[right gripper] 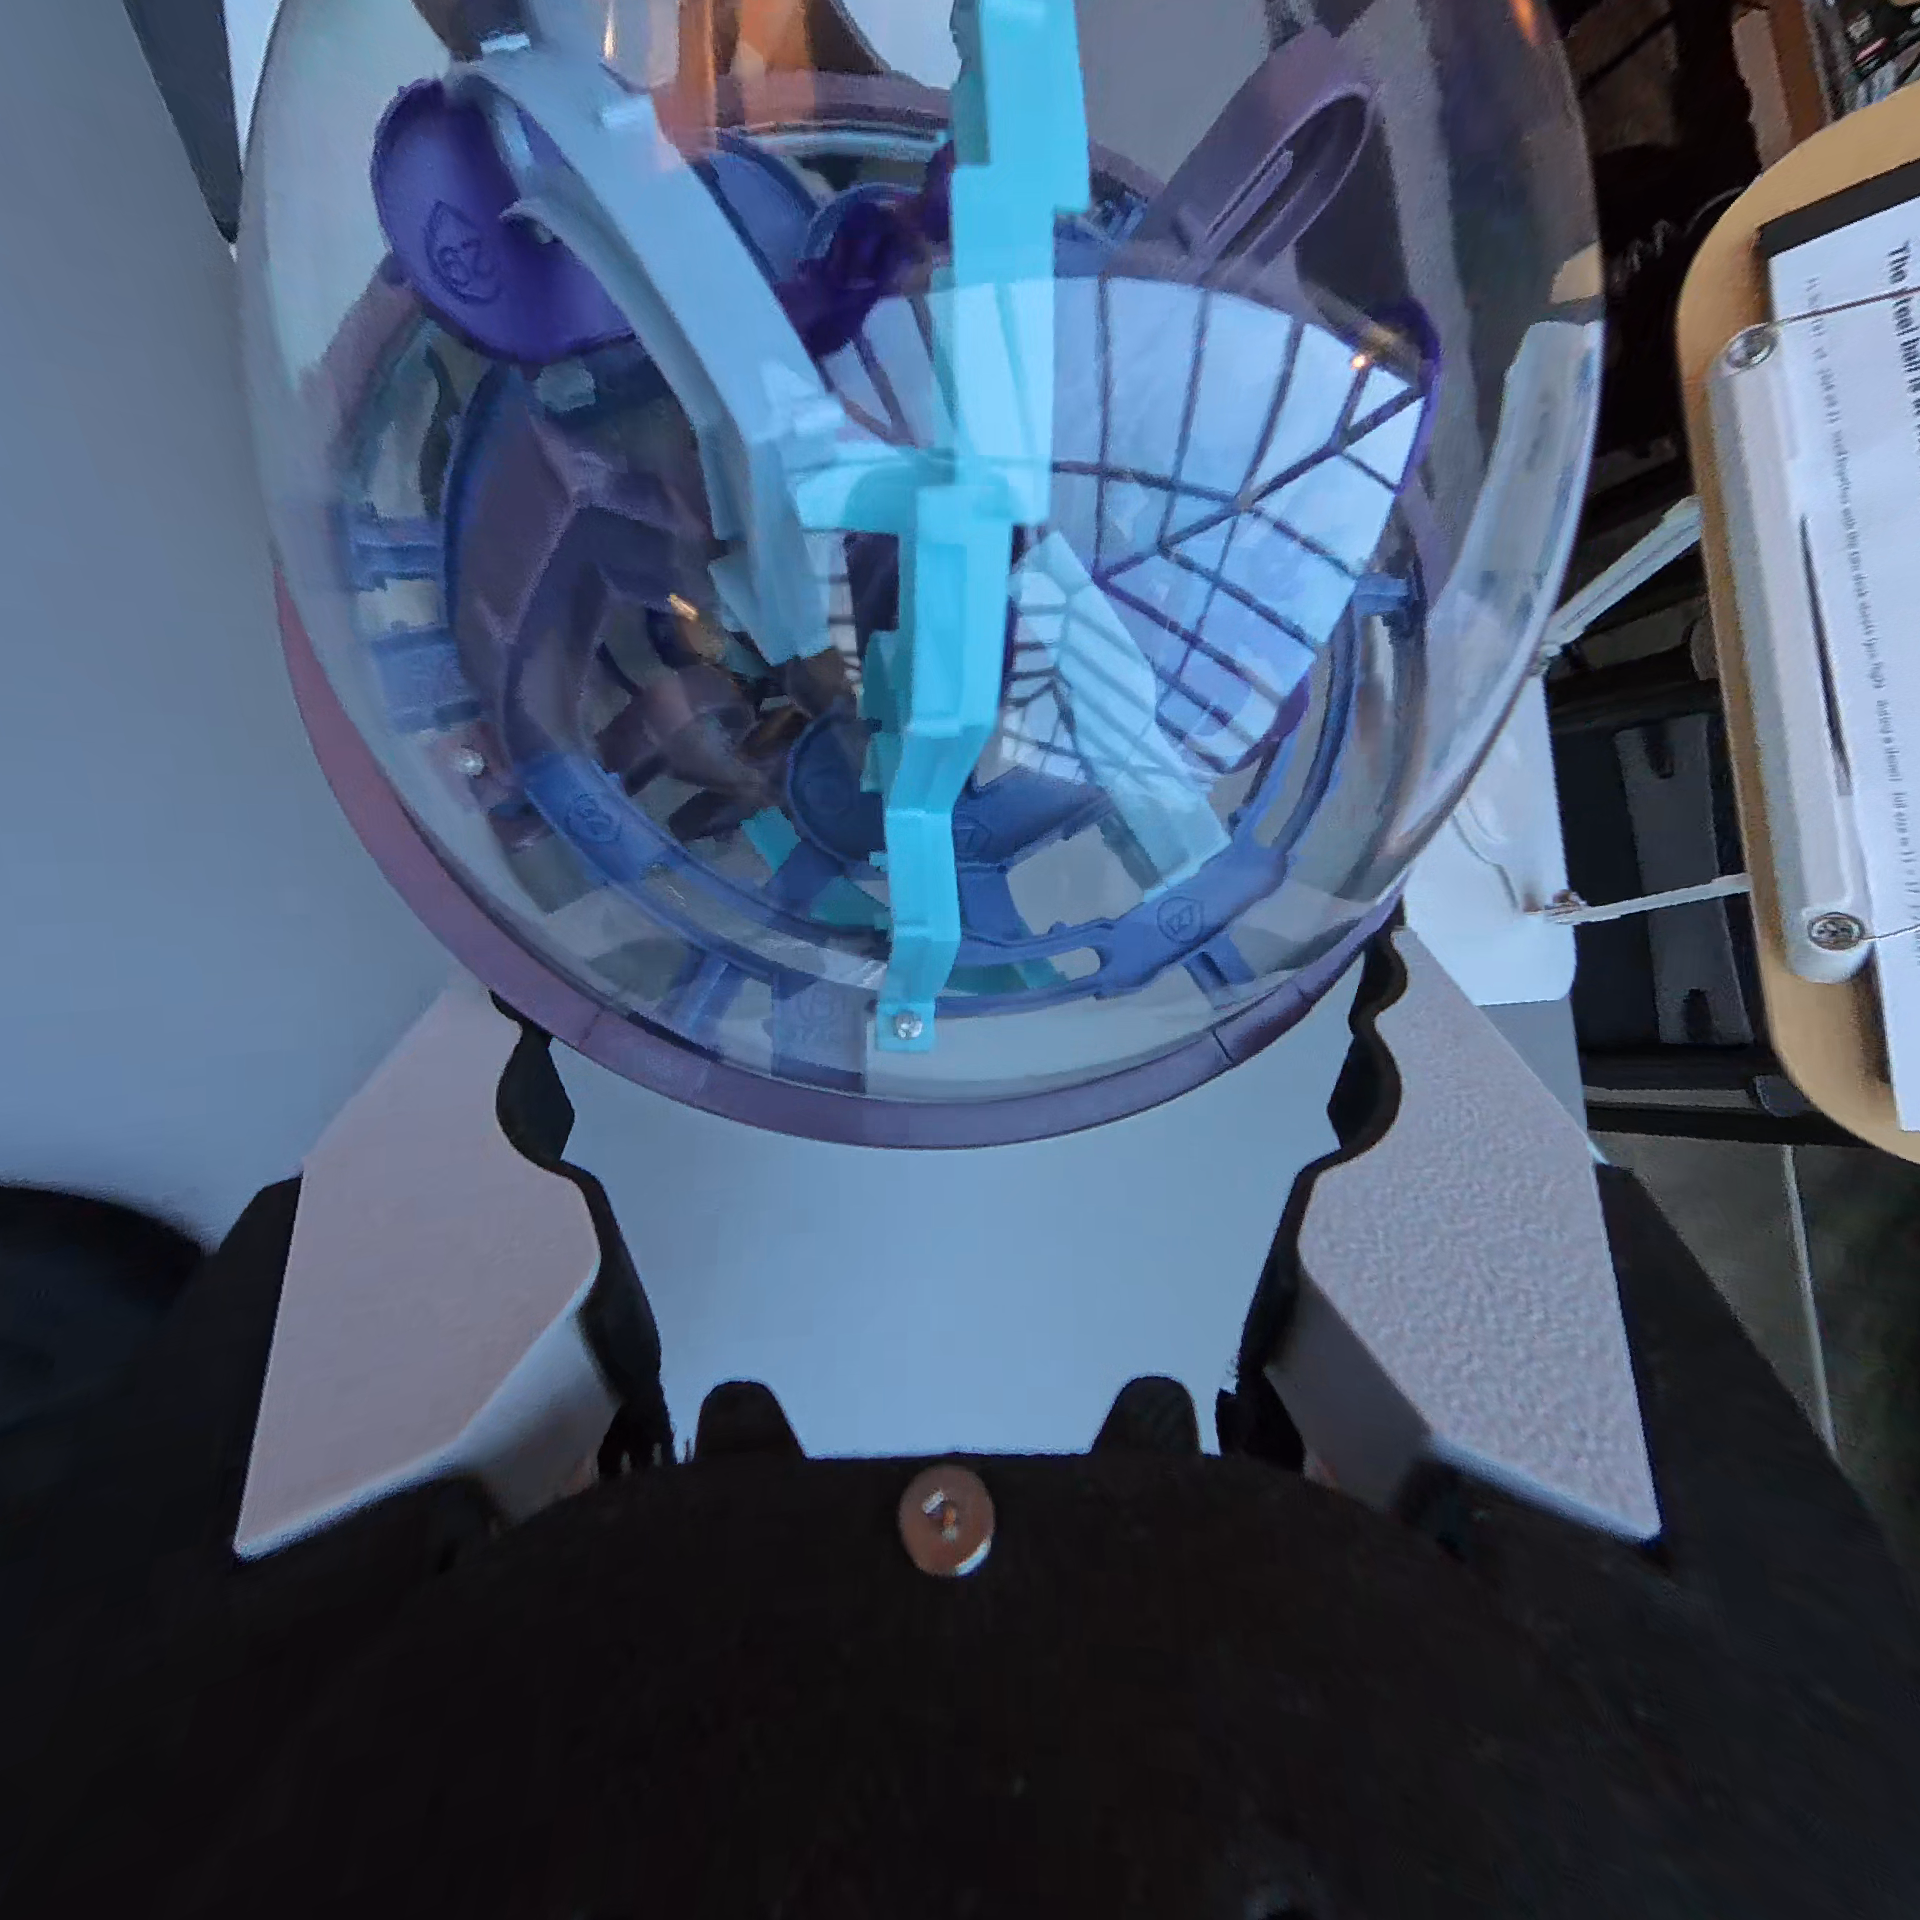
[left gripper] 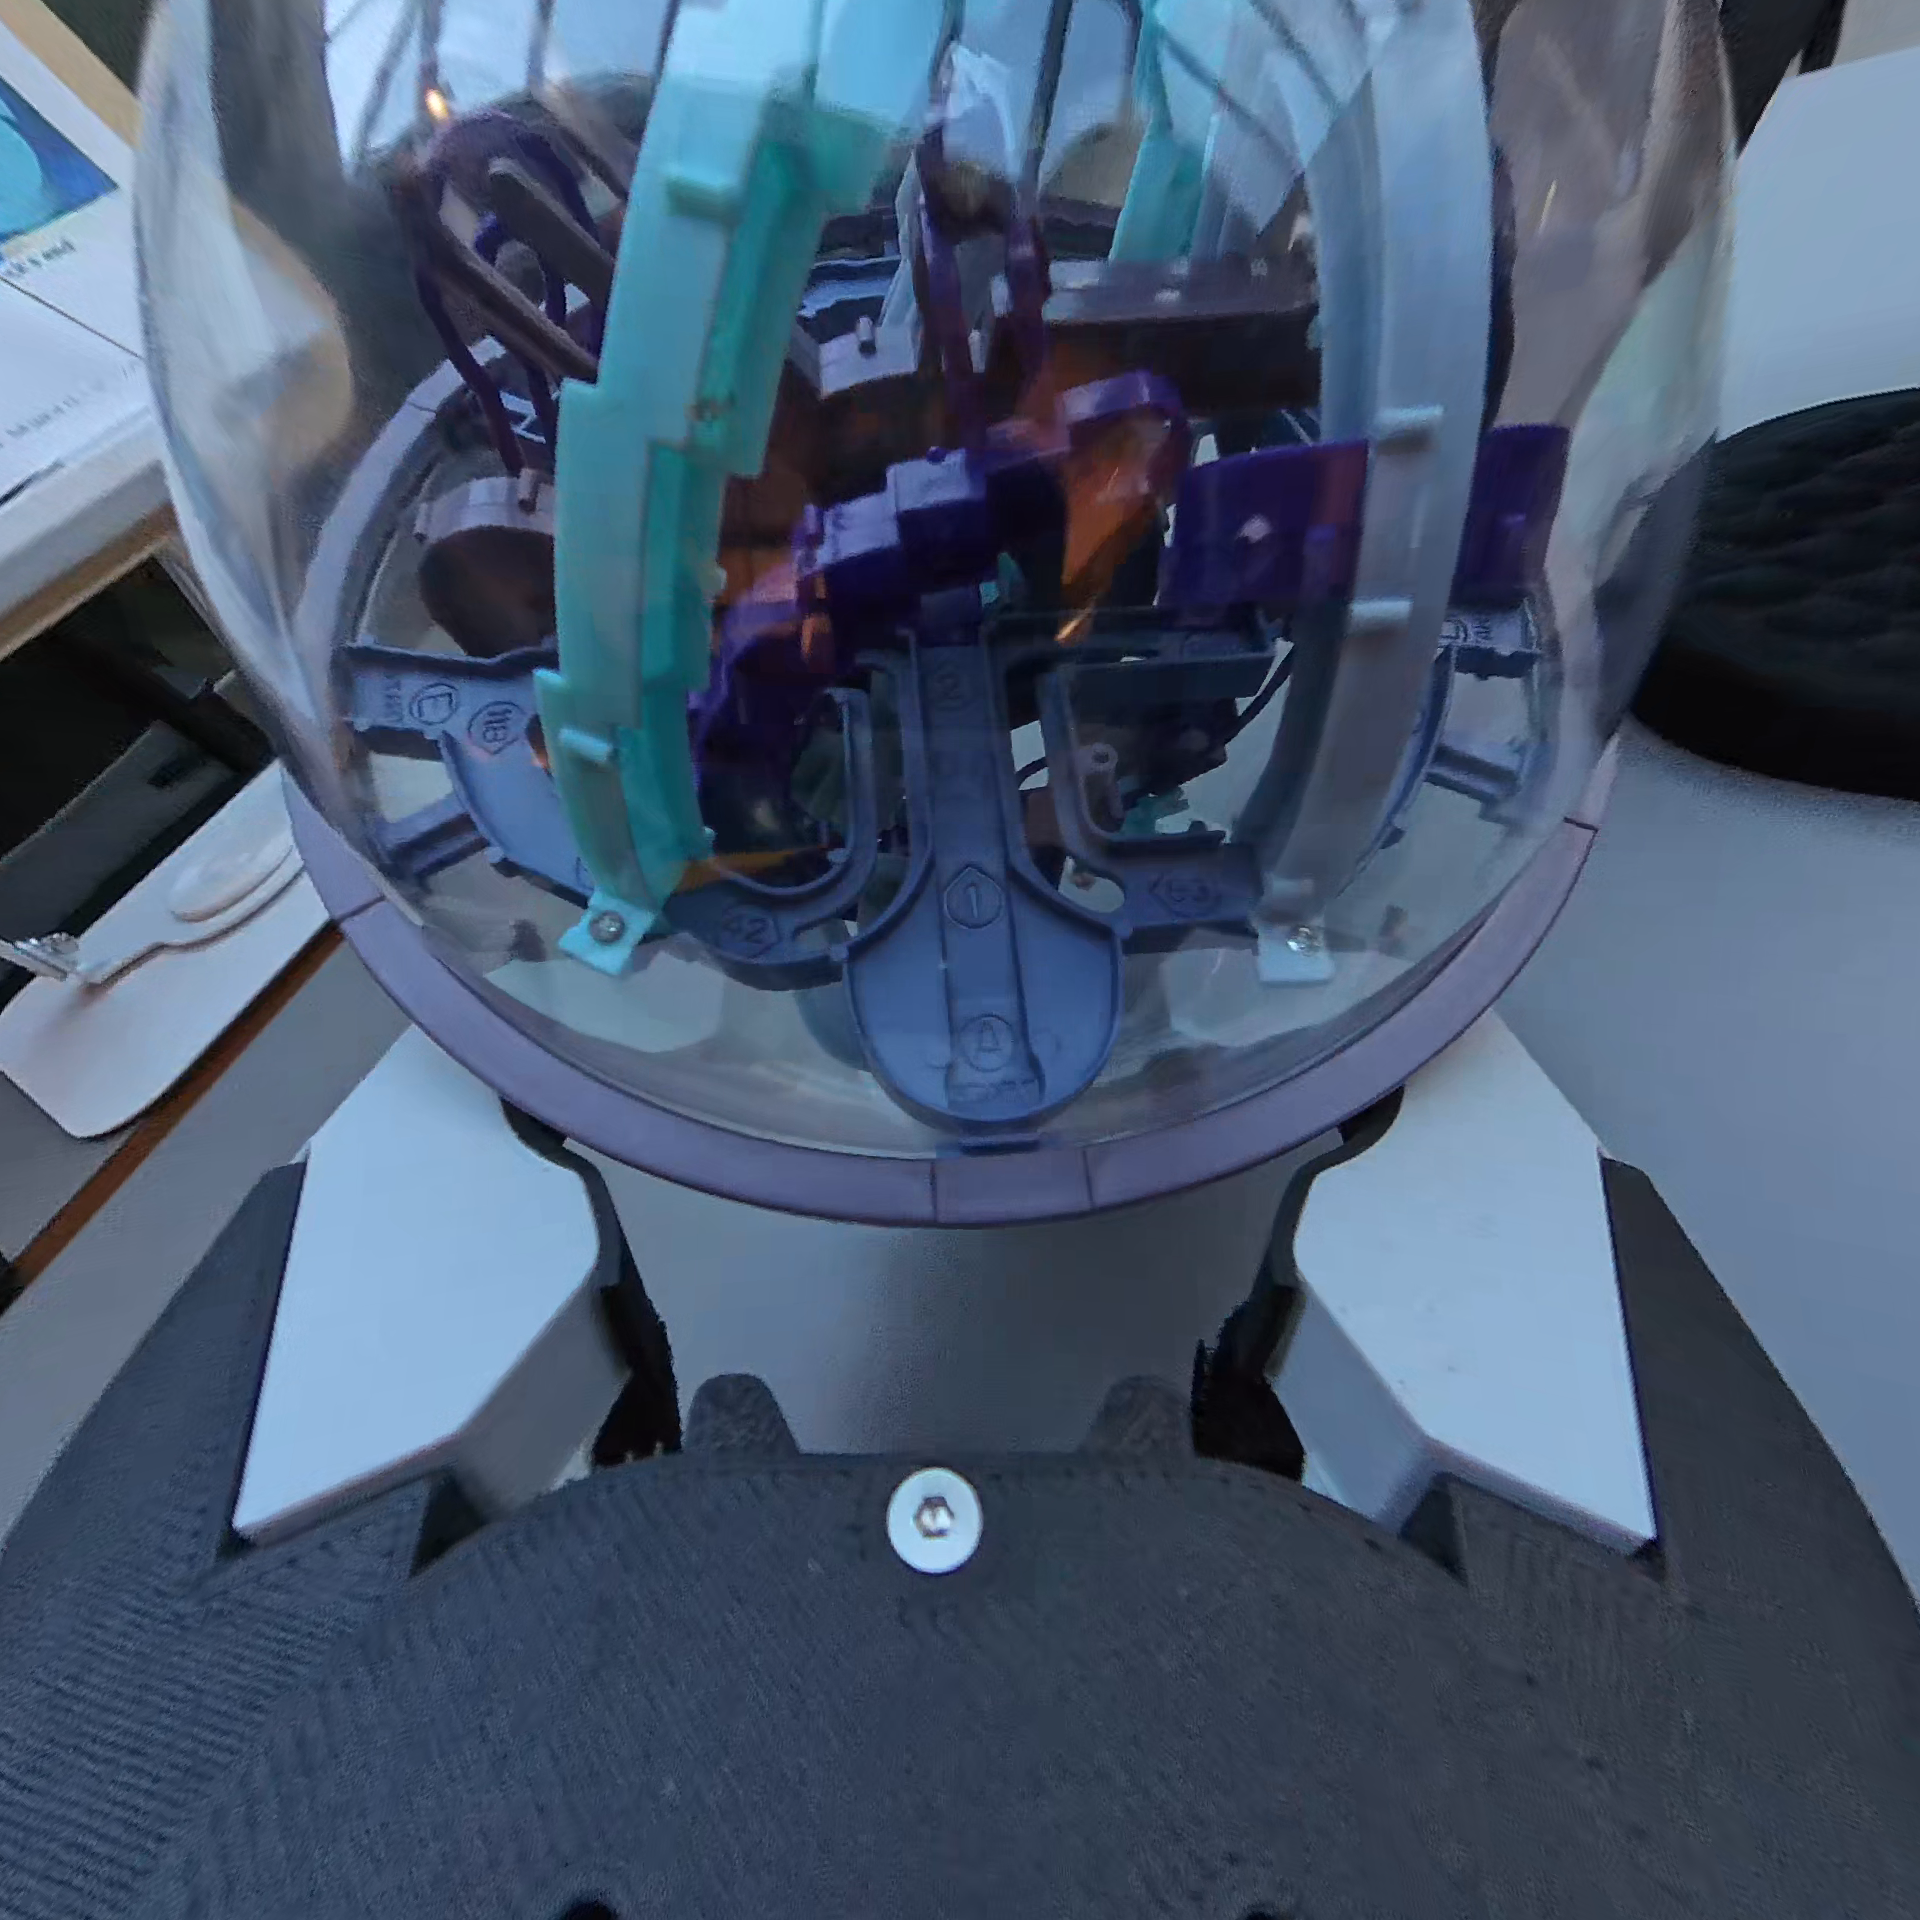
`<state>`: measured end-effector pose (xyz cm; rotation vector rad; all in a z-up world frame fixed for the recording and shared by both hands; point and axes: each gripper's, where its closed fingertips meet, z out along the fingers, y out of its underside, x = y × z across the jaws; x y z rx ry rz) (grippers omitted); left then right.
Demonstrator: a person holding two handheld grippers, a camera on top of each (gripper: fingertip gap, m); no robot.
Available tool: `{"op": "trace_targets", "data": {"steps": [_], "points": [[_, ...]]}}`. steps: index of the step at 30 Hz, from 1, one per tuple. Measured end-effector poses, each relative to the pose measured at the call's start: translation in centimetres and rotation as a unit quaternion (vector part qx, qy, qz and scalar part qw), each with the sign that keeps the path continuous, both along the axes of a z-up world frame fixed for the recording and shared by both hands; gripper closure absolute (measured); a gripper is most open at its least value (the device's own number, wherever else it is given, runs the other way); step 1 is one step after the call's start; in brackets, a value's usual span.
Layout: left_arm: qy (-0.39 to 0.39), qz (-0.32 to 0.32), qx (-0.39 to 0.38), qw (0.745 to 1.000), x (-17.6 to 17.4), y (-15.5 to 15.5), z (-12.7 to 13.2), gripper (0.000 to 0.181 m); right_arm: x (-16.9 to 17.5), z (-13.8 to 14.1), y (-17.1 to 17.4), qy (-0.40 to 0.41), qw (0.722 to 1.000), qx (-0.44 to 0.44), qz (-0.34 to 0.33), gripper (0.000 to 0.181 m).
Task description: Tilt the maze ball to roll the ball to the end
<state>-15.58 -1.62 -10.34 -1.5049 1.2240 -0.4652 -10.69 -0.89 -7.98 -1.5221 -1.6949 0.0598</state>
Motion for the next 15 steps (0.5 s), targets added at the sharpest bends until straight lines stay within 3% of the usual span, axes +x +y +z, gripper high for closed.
{"op": "trace_targets", "data": {"steps": [4,8,11,15], "points": [[0.037,0.037,-0.035,0.998,-0.5,0.6,-1.7,0.033,0.3,-2.2,1.0,-0.030,1.000,-0.010,-0.002,0.036],[0.081,0.086,-0.034,0.992,-1.4,0.9,-3.0,0.044,0.1,-2.4,1.2,-0.008,1.000,-0.027,-0.005,0.036],[0.094,0.079,-0.046,0.991,-2.2,-0.2,-3.5,0.051,0.9,-2.3,1.4,0.006,0.999,-0.035,-0.039,0.035],[0.040,0.025,-0.049,0.998,-3.7,-1.7,-1.7,0.051,3.1,-2.1,0.2,0.067,0.986,-0.078,-0.134,0.032]]}}
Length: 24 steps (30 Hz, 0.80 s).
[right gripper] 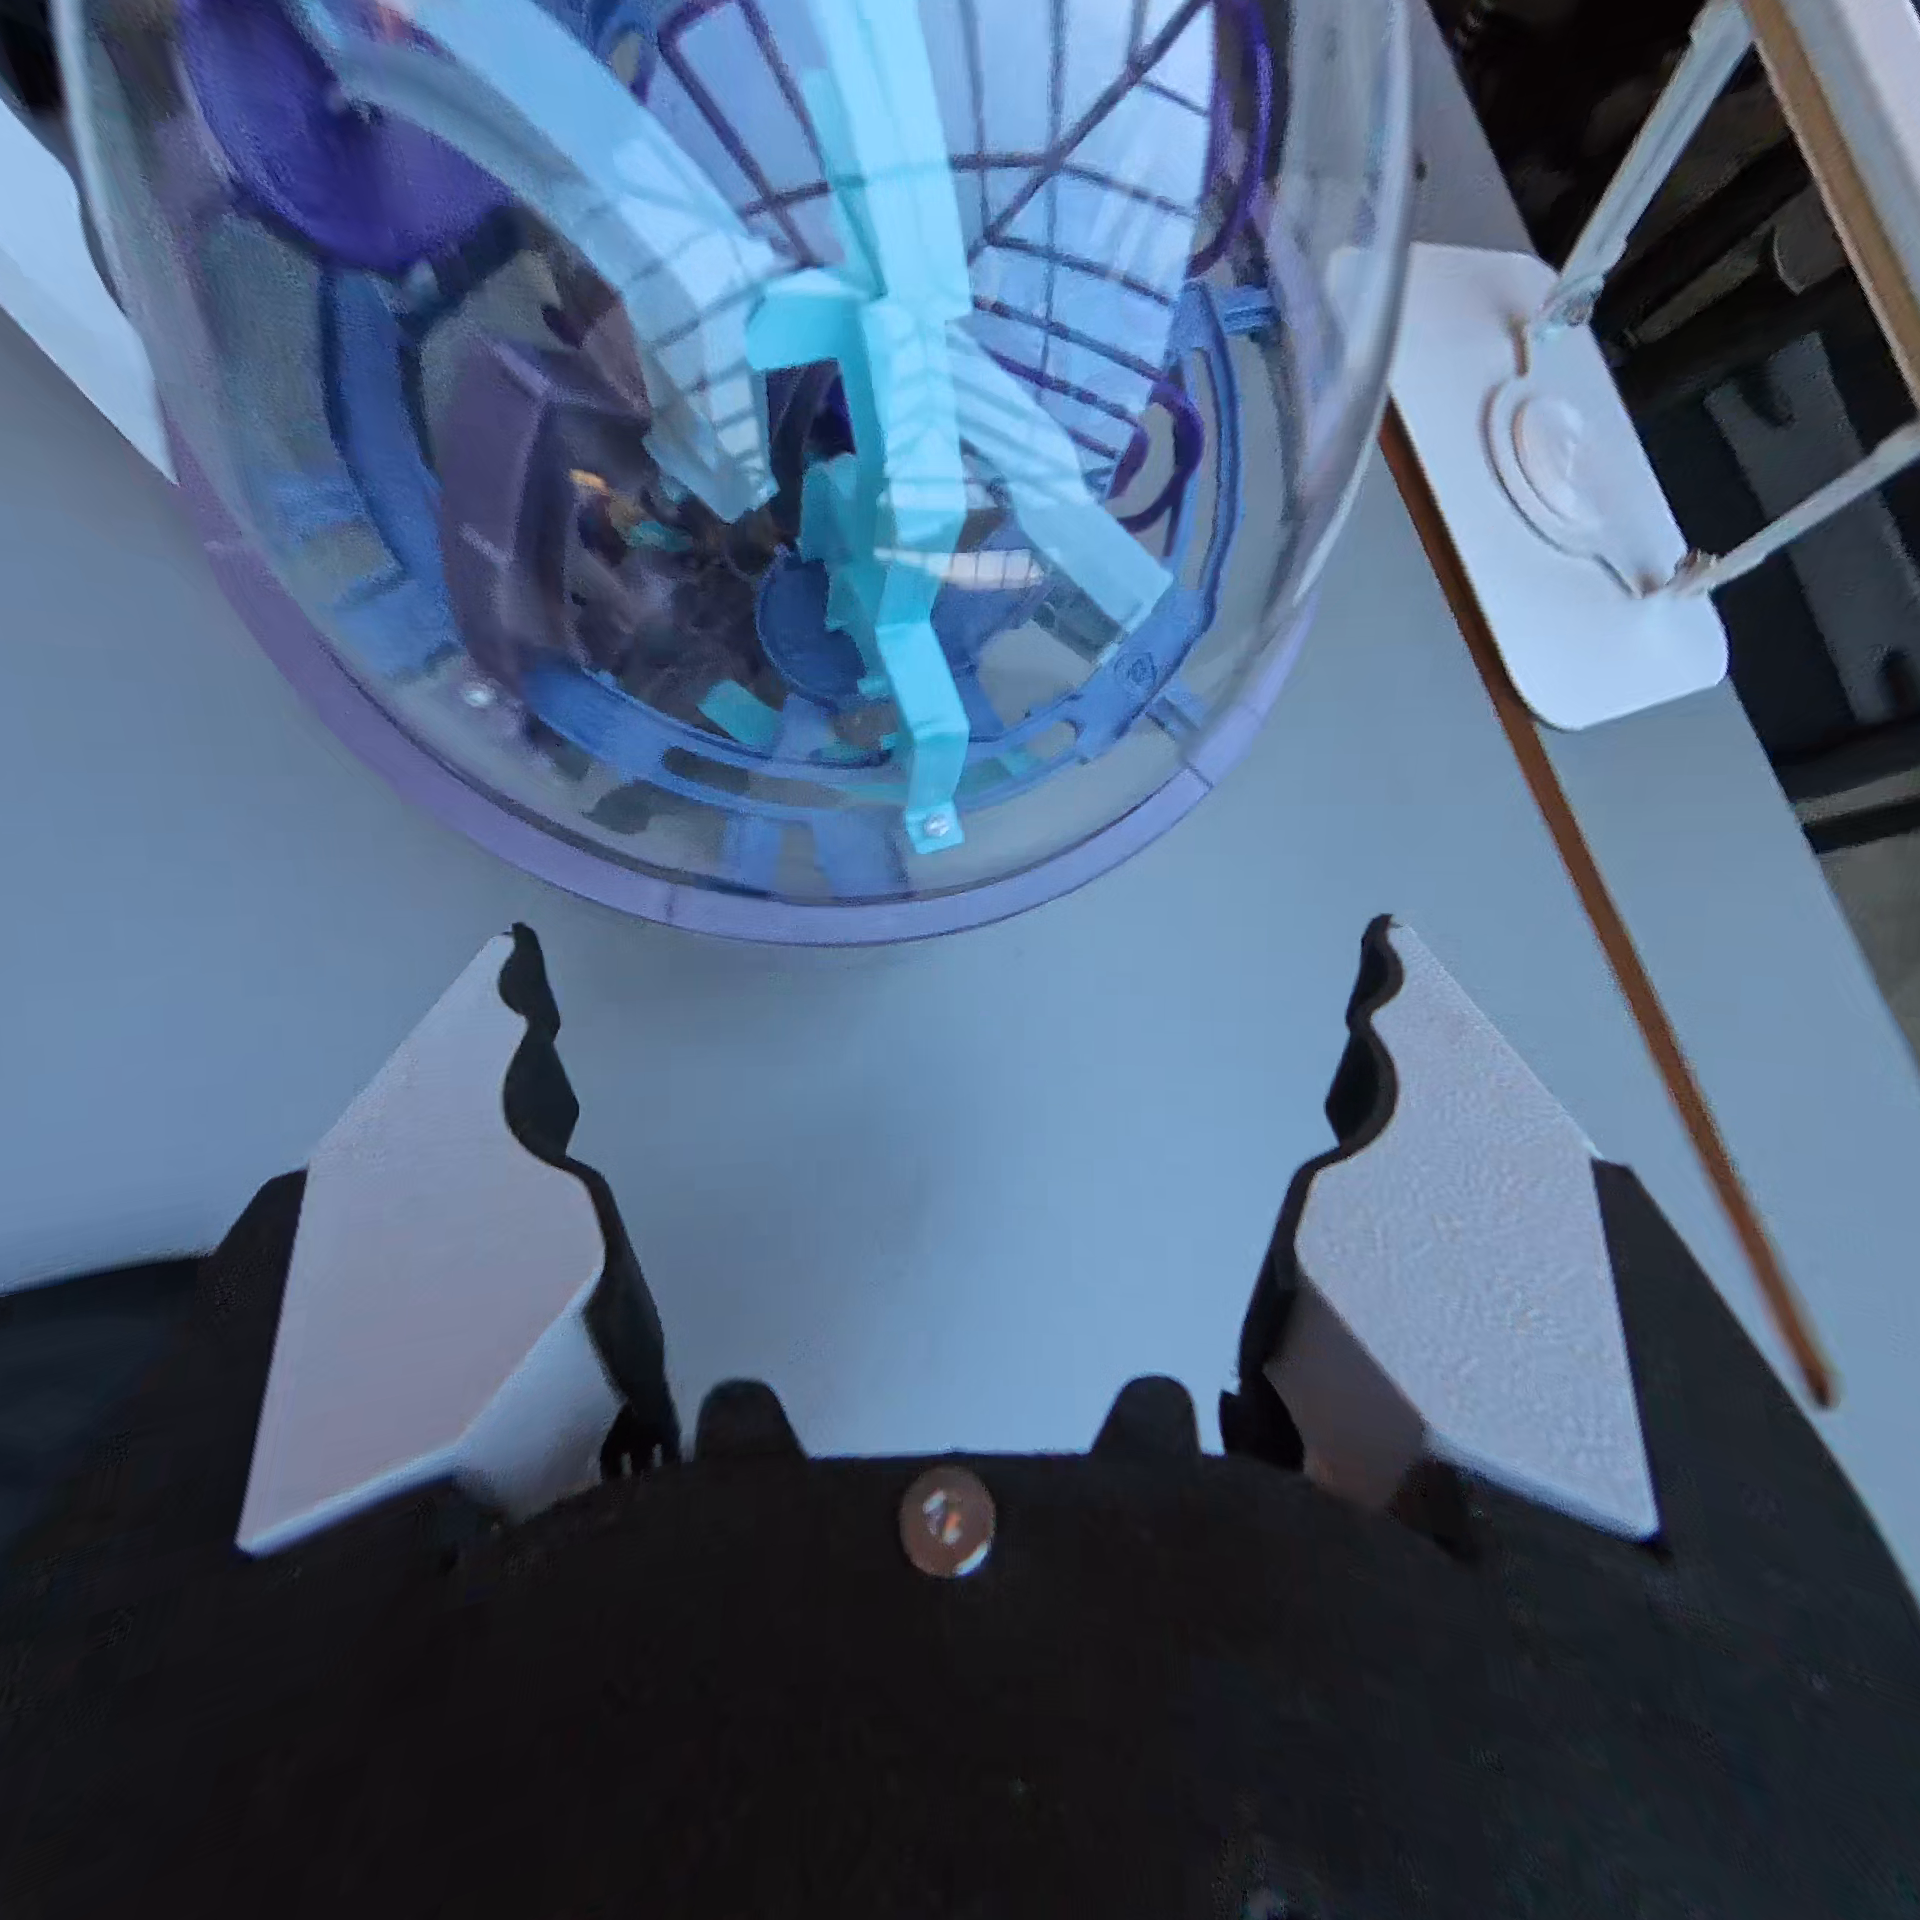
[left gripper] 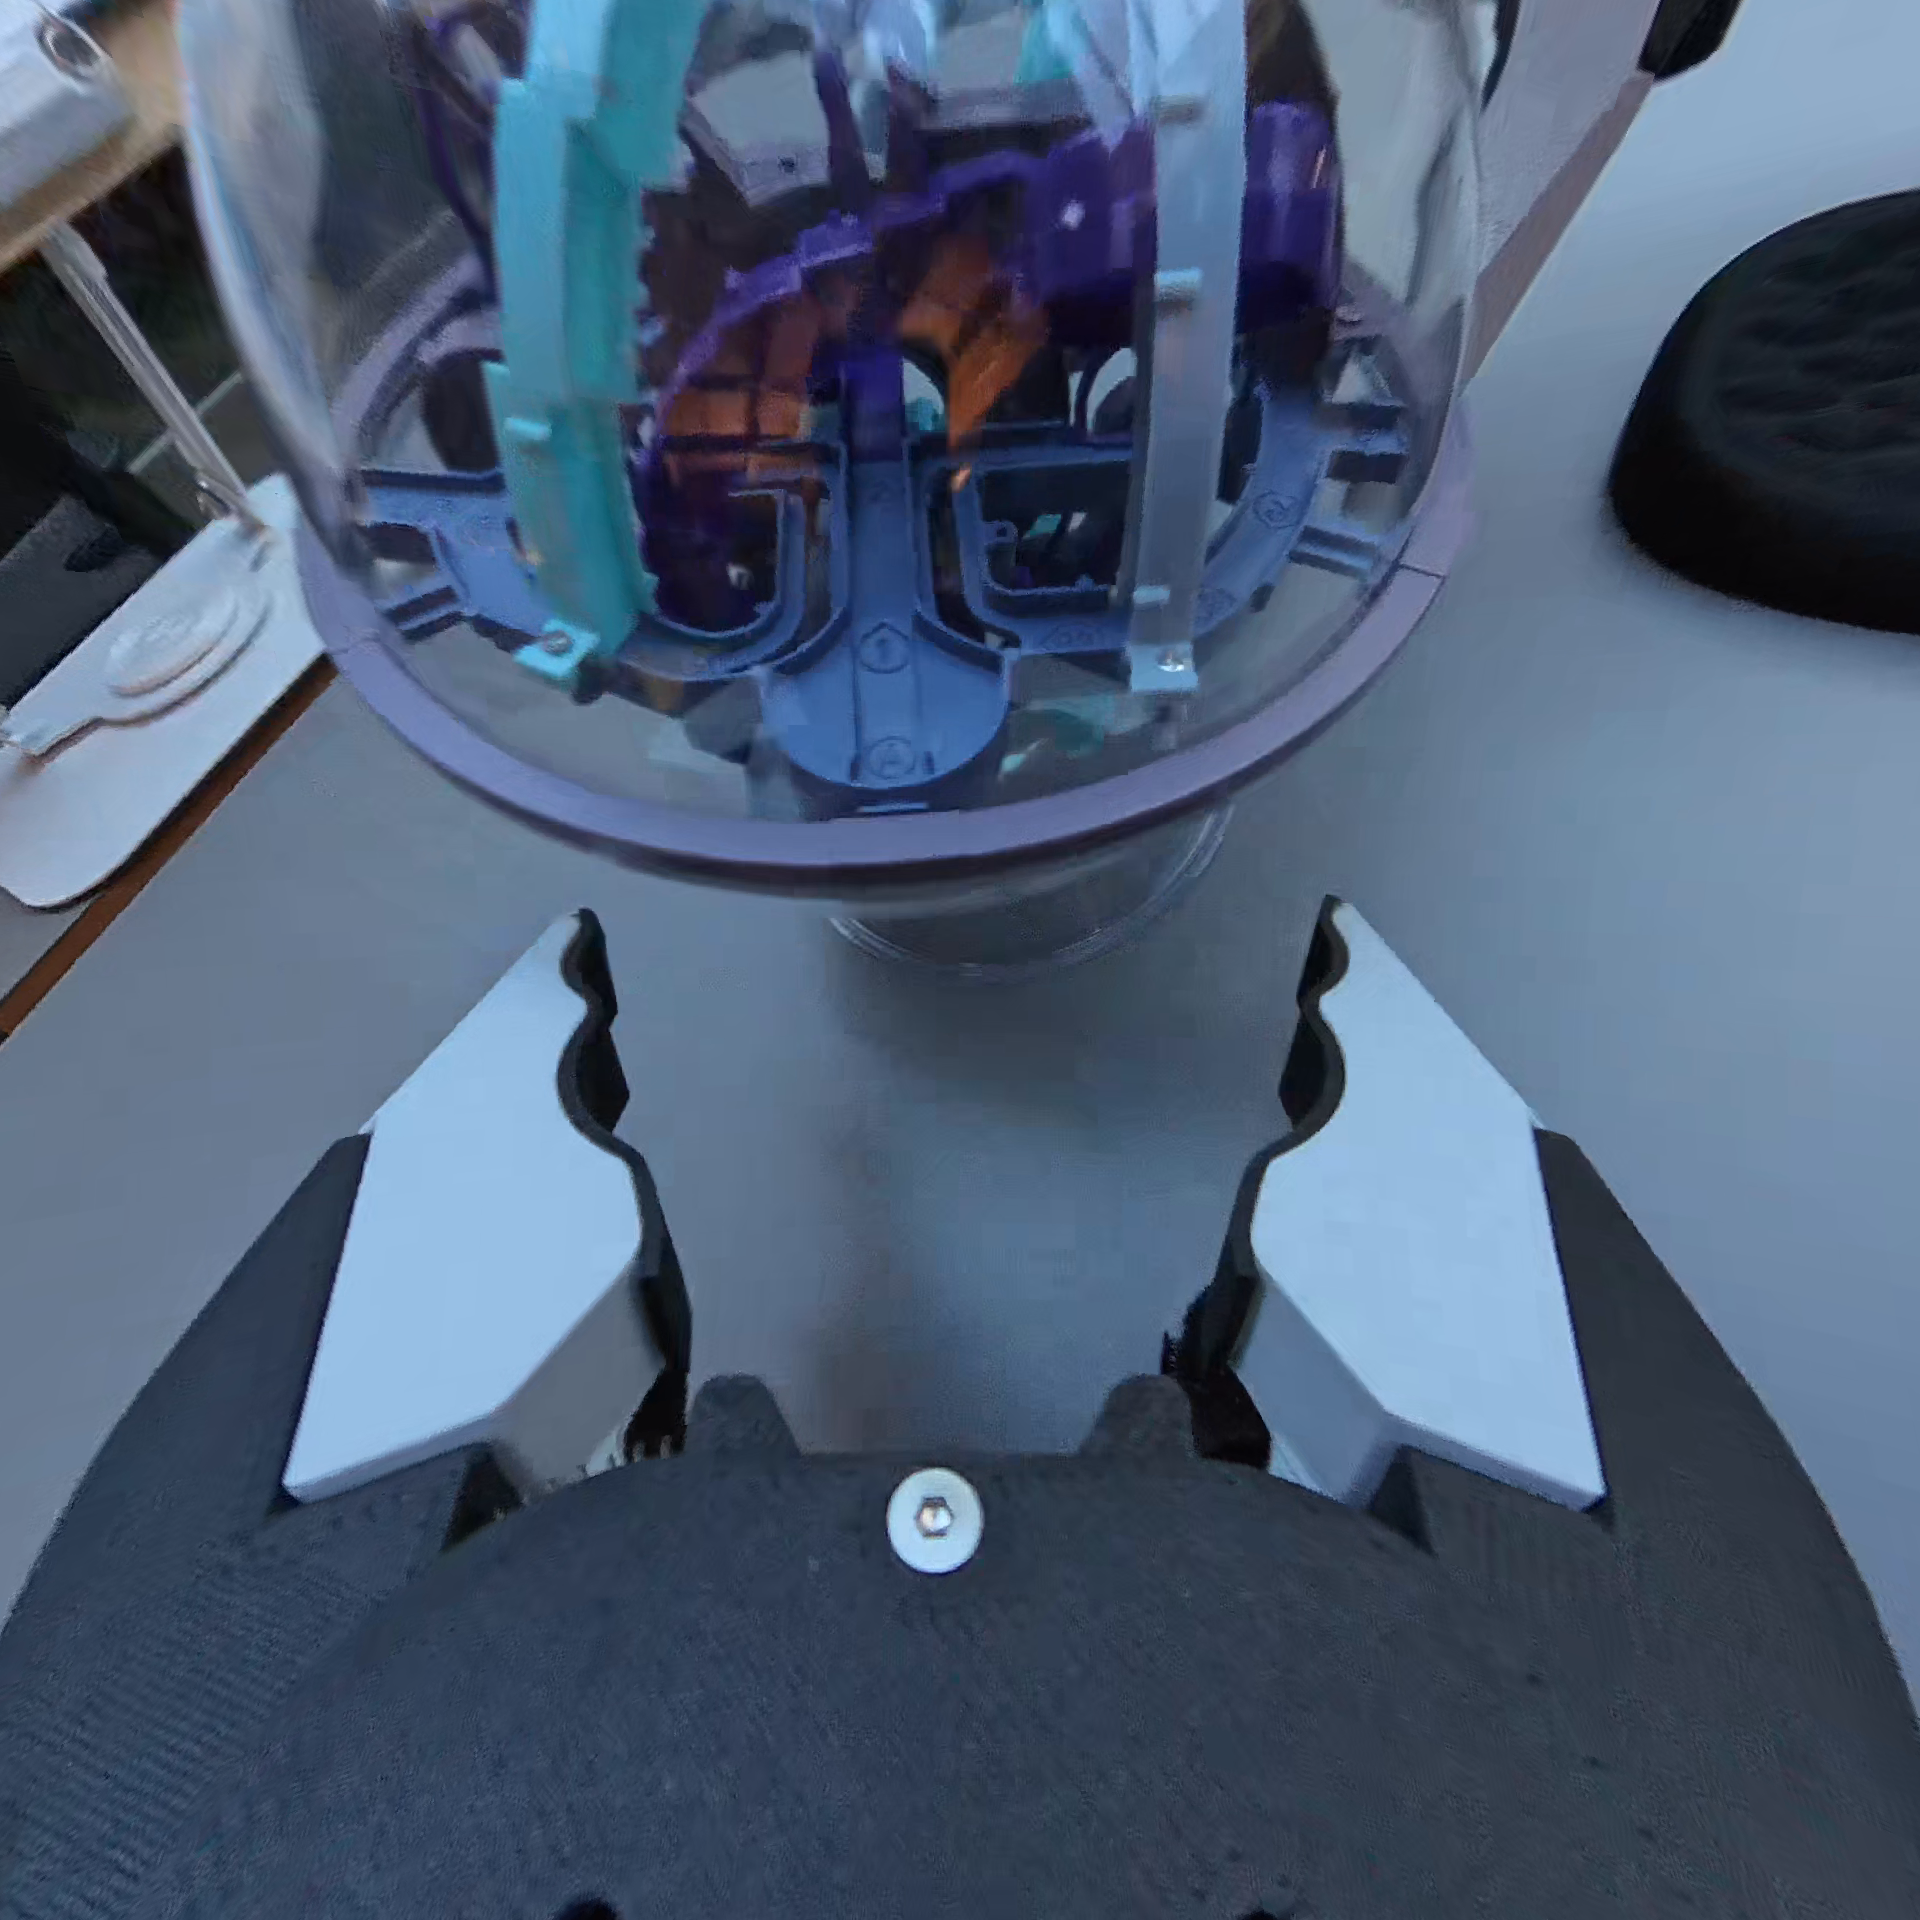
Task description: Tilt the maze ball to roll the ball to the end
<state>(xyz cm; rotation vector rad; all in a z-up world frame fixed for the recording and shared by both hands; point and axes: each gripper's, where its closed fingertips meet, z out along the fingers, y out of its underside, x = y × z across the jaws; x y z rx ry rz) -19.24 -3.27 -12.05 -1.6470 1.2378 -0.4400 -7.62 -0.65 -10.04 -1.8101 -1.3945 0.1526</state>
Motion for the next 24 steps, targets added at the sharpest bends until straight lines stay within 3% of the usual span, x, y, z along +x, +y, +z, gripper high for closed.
{"op": "trace_targets", "data": {"steps": [2,5,8,12,14,19,24], "points": [[-0.046,-0.039,0.022,0.998,-0.6,0.3,2.1,0.040,-0.9,1.5,-1.9,0.115,0.991,-0.057,-0.042,0.028],[-0.121,-0.121,0.034,0.985,-0.6,1.2,5.1,0.025,-2.5,3.8,-3.4,0.278,0.941,-0.134,-0.137,0.028],[-0.156,-0.193,-0.062,0.967,0.6,1.5,6.0,0.023,-3.9,2.3,-4.0,0.285,0.922,-0.163,-0.207,0.028],[-0.117,-0.260,-0.141,0.948,2.2,1.3,5.0,0.033,-4.9,0.3,-3.6,0.293,0.900,-0.181,-0.266,0.030],[-0.098,-0.260,-0.128,0.952,2.7,1.3,4.5,0.032,-5.4,0.0,-3.5,0.298,0.899,-0.191,-0.259,0.036],[-0.024,-0.232,-0.081,0.969,1.6,0.1,1.8,0.024,-4.6,1.2,-3.0,0.233,0.946,-0.162,-0.158,0.041],[-0.042,-0.237,-0.100,0.965,0.2,-1.1,1.4,0.049,-2.4,2.5,-2.7,0.237,0.949,-0.179,-0.110,0.048]]}}
